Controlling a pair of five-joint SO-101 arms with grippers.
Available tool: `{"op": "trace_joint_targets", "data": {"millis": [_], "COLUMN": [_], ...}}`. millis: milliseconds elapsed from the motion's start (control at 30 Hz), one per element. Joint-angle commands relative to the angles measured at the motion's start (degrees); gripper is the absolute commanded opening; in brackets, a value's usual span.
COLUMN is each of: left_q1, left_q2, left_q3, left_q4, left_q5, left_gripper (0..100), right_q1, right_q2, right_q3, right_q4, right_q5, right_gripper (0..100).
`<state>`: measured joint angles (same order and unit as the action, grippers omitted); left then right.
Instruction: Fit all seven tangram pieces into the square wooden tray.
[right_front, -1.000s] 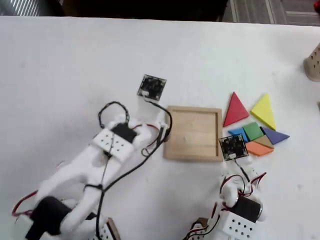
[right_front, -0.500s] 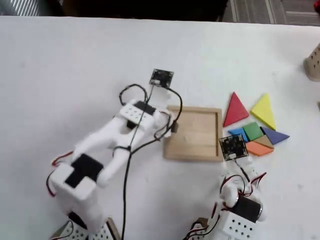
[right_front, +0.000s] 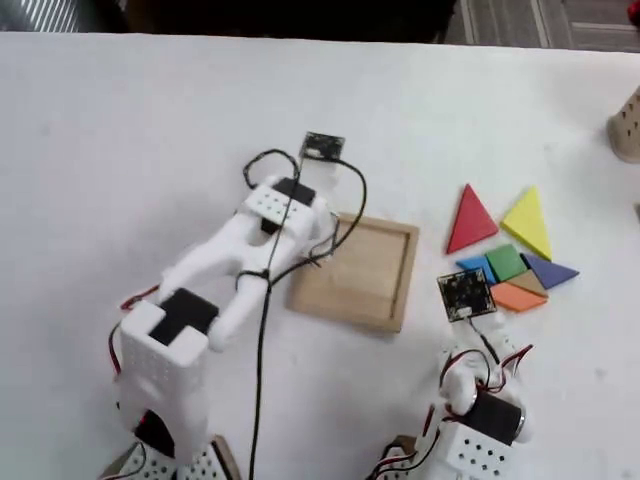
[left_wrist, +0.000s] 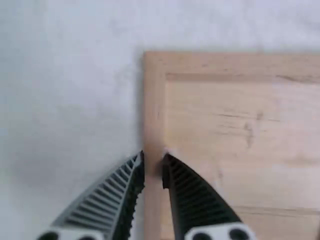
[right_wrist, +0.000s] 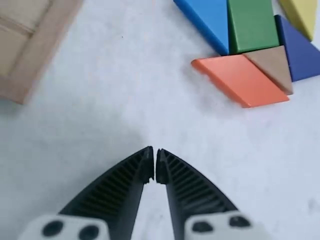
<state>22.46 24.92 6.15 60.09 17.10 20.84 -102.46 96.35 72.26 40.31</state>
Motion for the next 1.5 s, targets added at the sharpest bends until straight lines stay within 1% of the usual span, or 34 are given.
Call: {"op": "trace_joint_targets", "data": {"millis": [0, 167, 233, 300, 400, 500, 667, 767, 867, 933, 1067, 1133, 1300, 1367, 1467], "left_q1": [-8.6, -18.4, -21.2, -22.2, -21.8, -19.9, -17.2, -15.6, -15.8, -16.1, -16.1, -16.3, -17.4, -17.0, -17.3], "left_q2": [-0.1, -0.2, -0.2, -0.2, -0.2, -0.2, -3.6, -8.8, -14.9, -18.2, -21.5, -21.9, -22.0, -22.3, -25.0], "left_q3": [-1.2, -2.1, -3.6, -4.8, -5.3, -4.9, -3.1, 3.3, 8.8, 10.7, 12.1, 12.1, 11.6, 11.6, 12.3], "left_q4": [4.5, 8.0, 10.5, 13.0, 14.9, 14.2, 13.7, 8.8, 4.4, 3.2, 3.6, 3.8, 5.3, 5.6, 5.7], "left_q5": [0.3, 0.3, 0.3, 0.3, -1.0, -9.1, -8.4, -8.4, -8.4, -8.3, -8.1, -8.2, -7.9, -8.1, -8.2], "left_gripper": [2, 2, 2, 2, 2, 2, 2, 2, 2, 2, 3, 6, 23, 24, 22], "right_q1": [0.1, 0.1, 0.1, 0.1, 0.1, 0.1, 0.1, 0.1, 0.1, 0.1, 0.1, 0.1, 0.1, 0.1, 0.1], "right_q2": [-0.7, -0.7, -0.7, -0.7, -0.7, -0.7, -0.7, -0.7, -0.7, -0.7, -0.7, -0.7, -0.7, -0.7, -0.7], "right_q3": [-0.4, -0.4, -0.4, -0.4, -0.4, -0.4, -0.4, -0.4, -0.4, -0.4, -0.4, -0.4, -0.4, -0.4, -0.4], "right_q4": [0.2, 0.2, 0.2, 0.2, 0.2, 0.2, 0.2, 0.2, 0.2, 0.2, 0.2, 0.2, 0.2, 0.2, 0.2], "right_q5": [0.5, 0.6, 0.6, 0.6, 0.6, 0.6, 0.6, 0.7, 0.8, 0.9, 0.9, 0.9, 0.9, 0.9, 0.9], "right_gripper": [1.8, 1.8, 1.8, 1.8, 1.8, 1.8, 1.8, 1.8, 1.8, 1.8, 1.8, 1.8, 1.8, 1.8, 1.8]}}
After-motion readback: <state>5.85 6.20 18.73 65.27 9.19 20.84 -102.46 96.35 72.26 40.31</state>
